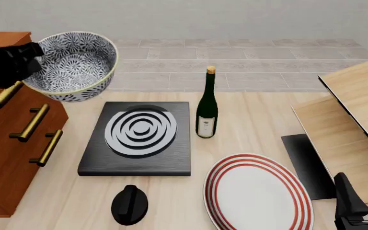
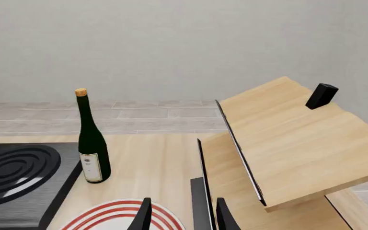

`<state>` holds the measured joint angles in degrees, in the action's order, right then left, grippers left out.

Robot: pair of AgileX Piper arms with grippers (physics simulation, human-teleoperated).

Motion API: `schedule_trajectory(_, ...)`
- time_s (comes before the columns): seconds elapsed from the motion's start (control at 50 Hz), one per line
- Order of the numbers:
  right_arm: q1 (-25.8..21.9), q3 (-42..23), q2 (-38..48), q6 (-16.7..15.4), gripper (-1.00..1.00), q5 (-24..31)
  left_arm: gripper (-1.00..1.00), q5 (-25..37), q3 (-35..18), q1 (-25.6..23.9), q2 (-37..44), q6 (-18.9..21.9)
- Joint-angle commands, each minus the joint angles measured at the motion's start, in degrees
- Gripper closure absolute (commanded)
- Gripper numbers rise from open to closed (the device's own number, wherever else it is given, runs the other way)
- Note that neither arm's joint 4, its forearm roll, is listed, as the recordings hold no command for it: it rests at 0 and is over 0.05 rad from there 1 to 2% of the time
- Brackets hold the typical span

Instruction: Put the bowl on the top of the cabinet.

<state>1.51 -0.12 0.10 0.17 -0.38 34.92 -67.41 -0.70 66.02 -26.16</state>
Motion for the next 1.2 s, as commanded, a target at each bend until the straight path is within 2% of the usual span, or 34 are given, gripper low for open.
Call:
schedule_trajectory(0.02, 0.0, 0.0, 0.0, 0.1, -1.00, 0.0, 1.00, 2.6, -3.5, 2.3, -0.7, -0.4)
schedule_trajectory(0.8, -0.1, 0.0, 0.1, 0.4, -1.00, -0.1, 1.00, 10.2, -15.2, 14.5, -0.3, -4.4)
schedule_trajectory(1.2, -0.3, 0.1, 0.0, 0.2, -1.00, 0.0, 1.00, 12.5, -19.0, 23.5, 1.1, -7.5)
